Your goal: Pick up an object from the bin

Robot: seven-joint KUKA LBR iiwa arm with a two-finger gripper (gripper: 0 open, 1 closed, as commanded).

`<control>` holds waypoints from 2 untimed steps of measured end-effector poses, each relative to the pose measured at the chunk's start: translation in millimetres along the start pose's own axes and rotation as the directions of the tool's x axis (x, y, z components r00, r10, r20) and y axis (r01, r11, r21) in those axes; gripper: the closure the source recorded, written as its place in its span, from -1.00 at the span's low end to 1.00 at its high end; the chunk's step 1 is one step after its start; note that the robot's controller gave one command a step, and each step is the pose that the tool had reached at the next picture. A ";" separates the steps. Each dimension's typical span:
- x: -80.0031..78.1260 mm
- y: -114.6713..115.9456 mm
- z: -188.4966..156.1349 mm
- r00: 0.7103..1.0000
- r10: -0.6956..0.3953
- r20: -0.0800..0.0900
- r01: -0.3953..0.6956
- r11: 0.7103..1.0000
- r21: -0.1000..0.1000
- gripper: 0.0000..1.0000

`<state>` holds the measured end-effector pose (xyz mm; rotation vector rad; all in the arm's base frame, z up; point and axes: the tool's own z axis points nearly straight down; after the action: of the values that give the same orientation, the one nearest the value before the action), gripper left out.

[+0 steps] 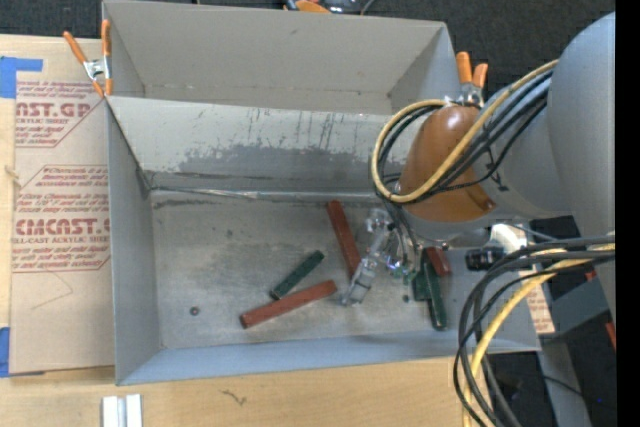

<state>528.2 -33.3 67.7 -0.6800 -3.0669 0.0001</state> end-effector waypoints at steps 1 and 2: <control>-1.0 0.1 -1.3 1.000 0.000 0.003 0.000 1.000 0.000 1.00; -1.2 0.7 -21.5 1.000 -0.001 0.001 0.001 1.000 -0.002 1.00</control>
Offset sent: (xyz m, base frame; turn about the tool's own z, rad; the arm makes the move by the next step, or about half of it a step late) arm 0.0000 0.0000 0.0000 0.0000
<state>529.6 -33.2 89.2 -0.6795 -3.0688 -0.0020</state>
